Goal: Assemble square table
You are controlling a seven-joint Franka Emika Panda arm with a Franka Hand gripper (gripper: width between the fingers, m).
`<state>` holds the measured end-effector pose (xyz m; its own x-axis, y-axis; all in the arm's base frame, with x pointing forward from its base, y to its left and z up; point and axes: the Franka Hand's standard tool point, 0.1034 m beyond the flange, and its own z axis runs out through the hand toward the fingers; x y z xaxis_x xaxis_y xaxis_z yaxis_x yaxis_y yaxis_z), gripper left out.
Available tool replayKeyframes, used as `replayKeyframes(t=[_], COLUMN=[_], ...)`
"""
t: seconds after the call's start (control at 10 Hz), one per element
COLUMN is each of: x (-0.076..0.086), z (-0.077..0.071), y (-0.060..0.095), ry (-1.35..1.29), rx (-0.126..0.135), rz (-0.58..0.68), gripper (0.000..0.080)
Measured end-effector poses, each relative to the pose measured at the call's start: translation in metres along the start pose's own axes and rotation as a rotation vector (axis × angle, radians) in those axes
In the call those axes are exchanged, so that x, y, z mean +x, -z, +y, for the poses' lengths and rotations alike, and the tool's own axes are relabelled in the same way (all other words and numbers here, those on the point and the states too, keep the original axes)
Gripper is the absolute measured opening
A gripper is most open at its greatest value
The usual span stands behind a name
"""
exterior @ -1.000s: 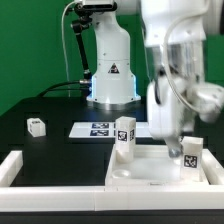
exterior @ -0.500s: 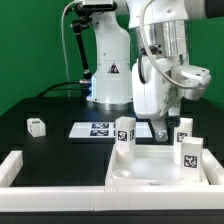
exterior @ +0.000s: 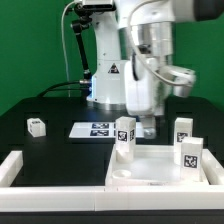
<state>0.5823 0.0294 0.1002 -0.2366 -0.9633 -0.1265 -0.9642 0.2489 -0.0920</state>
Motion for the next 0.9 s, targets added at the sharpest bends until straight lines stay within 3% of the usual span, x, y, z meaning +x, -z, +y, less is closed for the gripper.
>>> replayKeyframes(t=[0.2,0.3,0.9], x=[0.047,0.065,0.068], z=[0.017,0.018,0.019], y=[0.015,0.021,0.018], ry=[0.206,0.309,0.735], rx=[-0.011,-0.011,-0.014], rz=[-0.002,-0.002,0.003], gripper=[0.0648,0.0648,0.0648])
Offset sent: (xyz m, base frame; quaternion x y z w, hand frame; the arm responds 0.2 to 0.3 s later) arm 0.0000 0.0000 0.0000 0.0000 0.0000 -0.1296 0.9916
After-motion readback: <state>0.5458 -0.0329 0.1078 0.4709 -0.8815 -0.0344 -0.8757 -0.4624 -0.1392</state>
